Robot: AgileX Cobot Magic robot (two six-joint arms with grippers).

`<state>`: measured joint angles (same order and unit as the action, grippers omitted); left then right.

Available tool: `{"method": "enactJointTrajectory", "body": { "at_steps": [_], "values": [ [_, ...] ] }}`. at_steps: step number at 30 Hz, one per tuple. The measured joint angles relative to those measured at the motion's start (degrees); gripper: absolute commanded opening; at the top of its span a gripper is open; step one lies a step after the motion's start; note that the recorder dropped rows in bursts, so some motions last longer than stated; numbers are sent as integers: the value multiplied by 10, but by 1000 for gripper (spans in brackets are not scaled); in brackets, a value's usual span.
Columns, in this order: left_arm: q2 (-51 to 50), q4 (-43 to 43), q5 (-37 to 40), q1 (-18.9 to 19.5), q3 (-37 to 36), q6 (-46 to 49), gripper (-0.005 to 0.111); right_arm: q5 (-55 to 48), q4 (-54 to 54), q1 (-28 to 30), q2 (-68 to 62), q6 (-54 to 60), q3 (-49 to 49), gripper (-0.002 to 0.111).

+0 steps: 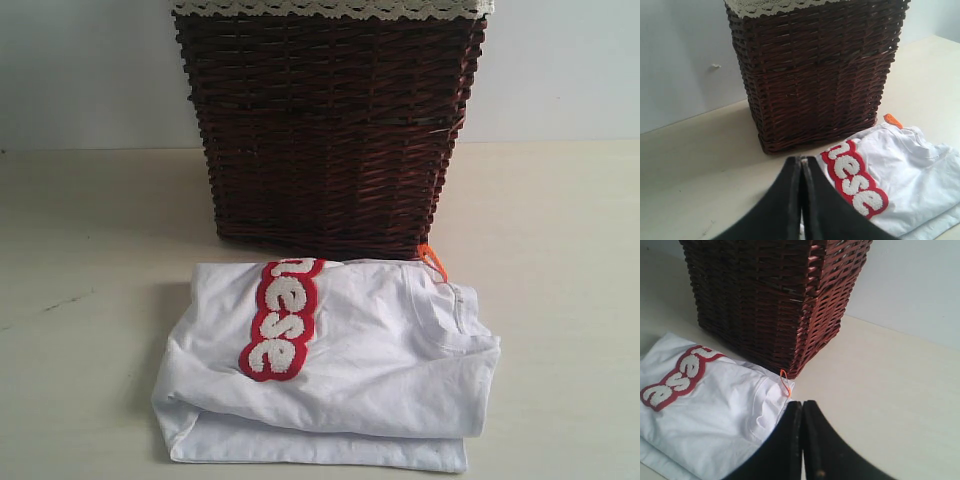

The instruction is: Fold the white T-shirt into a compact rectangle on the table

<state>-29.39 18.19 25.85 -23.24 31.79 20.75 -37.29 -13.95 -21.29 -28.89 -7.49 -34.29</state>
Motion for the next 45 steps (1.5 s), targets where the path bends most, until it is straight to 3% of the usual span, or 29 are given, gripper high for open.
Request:
{"method": "enactJointTrajectory", "body": {
  "at_steps": [14,23,33,40,45],
  "values": [
    [13,1,0,4,0,0,0,0,0,0,0,-1,0,0],
    [99,-90,8,76,-7,0,0,0,0,0,0,-1,0,0],
    [202,-94,-94,150,-155,-52,0,0,0,0,0,-1,0,0],
    [270,-70,-100,196,-242,-58,0,0,0,0,0,-1,0,0],
    [290,-65,-107,209,-272,-59,0,0,0,0,0,-1,0,0]
  ]
}}
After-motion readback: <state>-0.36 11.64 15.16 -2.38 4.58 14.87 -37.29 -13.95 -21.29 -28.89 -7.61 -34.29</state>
